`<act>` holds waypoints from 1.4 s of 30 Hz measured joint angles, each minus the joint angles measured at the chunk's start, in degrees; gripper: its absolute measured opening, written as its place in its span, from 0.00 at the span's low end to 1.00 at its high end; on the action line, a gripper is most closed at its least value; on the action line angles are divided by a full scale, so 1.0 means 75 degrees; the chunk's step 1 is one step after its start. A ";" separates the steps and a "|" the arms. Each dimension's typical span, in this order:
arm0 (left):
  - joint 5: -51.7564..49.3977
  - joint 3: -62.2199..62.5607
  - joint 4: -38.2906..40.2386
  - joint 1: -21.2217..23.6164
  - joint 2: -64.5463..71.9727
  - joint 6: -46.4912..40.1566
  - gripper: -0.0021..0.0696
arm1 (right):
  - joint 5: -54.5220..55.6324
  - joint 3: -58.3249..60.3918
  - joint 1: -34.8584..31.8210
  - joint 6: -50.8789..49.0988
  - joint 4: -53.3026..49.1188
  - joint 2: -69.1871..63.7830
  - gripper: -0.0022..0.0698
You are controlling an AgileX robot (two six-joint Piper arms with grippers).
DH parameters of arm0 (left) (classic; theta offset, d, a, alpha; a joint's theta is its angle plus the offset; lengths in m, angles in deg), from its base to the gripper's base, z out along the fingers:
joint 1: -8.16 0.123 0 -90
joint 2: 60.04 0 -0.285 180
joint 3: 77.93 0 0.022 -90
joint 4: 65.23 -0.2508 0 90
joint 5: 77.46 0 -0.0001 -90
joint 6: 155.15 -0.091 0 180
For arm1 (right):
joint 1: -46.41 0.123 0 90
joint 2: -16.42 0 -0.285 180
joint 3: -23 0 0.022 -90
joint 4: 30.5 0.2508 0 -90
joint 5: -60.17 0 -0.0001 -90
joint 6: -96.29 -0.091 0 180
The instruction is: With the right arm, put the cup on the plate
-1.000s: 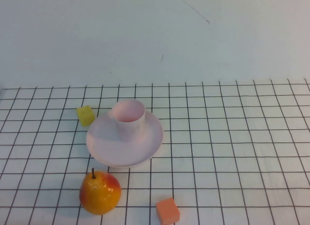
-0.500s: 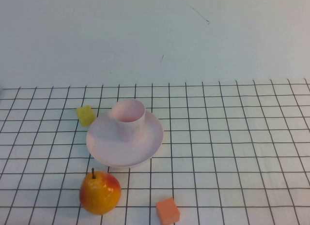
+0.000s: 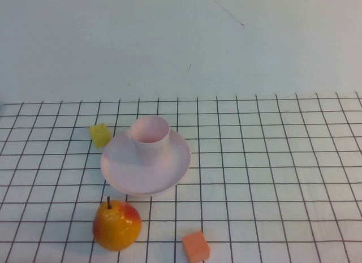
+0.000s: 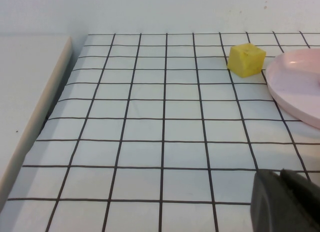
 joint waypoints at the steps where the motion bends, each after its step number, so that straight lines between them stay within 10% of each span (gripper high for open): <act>1: 0.0000 0.0000 0.0000 0.0000 0.0000 0.0000 0.03 | 0.0014 0.0000 0.0063 -0.0021 -0.0017 0.0000 0.03; 42: 0.0000 0.0000 0.0000 0.0000 0.0000 0.0000 0.02 | 0.0014 0.0000 0.0077 -0.0220 0.0155 0.0000 0.03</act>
